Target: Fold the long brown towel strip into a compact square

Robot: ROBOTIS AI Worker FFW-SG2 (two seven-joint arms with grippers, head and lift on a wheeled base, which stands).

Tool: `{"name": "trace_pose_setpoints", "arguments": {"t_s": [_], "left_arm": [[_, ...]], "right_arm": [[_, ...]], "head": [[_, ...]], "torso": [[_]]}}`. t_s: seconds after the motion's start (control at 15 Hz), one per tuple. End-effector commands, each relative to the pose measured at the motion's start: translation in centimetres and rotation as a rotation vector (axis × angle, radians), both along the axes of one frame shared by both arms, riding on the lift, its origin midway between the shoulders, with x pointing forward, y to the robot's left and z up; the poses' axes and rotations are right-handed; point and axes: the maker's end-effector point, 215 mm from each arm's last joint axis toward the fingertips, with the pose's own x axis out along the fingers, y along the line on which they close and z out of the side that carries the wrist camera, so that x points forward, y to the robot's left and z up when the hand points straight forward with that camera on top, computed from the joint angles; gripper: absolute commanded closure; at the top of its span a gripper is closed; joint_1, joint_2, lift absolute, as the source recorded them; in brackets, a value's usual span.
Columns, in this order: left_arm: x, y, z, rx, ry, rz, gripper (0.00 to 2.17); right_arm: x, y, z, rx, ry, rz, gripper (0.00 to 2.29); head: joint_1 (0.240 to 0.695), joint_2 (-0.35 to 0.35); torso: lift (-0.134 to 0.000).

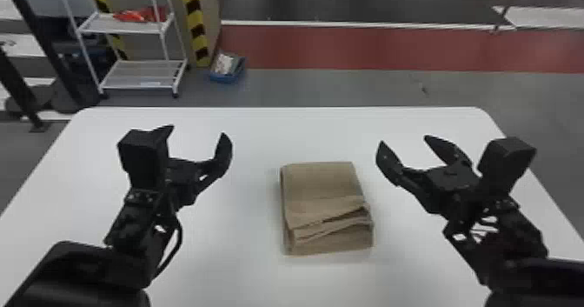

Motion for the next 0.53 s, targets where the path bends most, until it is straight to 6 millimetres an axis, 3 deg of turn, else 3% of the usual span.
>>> {"name": "trace_pose_setpoints", "arguments": {"t_s": [0.0,0.2,0.47], "left_arm": [[0.2,0.7,1.2,-0.012,-0.045,0.023,0.07],[0.3,1.1,2.7,-0.029,-0.135,0.029,0.07],[0.6,1.1,2.3,-0.038,-0.136,0.020,0.07]], "right_arm": [[0.0,-0.1,0.1,0.007,-0.001,-0.003,0.05],[0.3,-0.5,0.2,0.013,-0.003,-0.014,0.05],[0.6,-0.9,0.2,0.019,-0.002,-0.020,0.05]], "head": [[0.695,-0.008],[0.695,0.000],[0.692,-0.002]], "torso": [[-0.124],[-0.124],[-0.124]]}}
